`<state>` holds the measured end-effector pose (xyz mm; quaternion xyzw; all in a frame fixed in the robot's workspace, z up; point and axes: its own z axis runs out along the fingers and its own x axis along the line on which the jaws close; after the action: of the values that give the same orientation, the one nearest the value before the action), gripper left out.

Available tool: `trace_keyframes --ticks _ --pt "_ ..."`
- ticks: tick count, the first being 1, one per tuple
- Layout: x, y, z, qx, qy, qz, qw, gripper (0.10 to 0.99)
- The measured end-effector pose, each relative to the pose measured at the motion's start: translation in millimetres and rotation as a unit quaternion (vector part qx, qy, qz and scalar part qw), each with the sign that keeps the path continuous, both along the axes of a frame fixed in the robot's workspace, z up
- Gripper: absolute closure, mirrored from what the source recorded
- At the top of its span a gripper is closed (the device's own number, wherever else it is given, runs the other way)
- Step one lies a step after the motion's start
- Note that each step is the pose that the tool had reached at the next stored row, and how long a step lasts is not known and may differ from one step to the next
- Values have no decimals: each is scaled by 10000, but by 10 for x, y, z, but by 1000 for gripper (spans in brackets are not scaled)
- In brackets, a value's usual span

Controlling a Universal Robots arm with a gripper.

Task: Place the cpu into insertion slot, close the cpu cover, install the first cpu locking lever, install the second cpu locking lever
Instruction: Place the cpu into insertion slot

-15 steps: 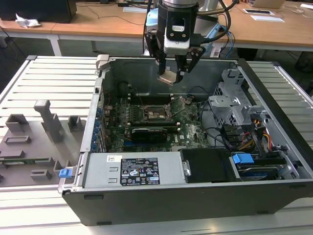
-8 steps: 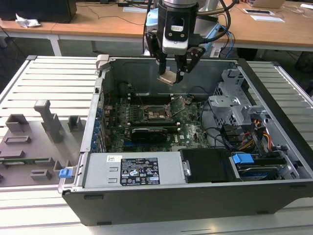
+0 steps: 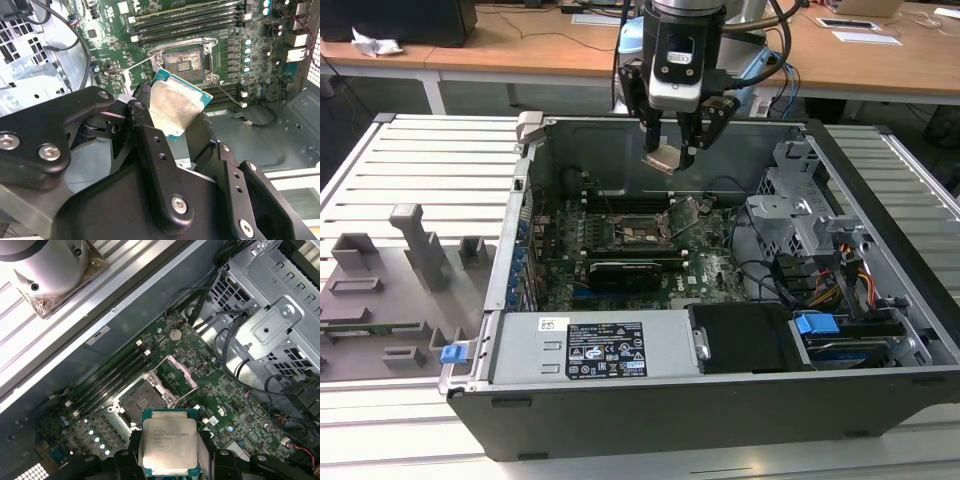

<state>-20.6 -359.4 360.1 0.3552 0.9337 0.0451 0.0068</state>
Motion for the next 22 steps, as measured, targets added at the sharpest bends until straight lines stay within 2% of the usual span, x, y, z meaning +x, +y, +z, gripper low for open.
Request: trace_keyframes --ticks 22 --pt "0 0 -1 0 0 -463 9989 561"
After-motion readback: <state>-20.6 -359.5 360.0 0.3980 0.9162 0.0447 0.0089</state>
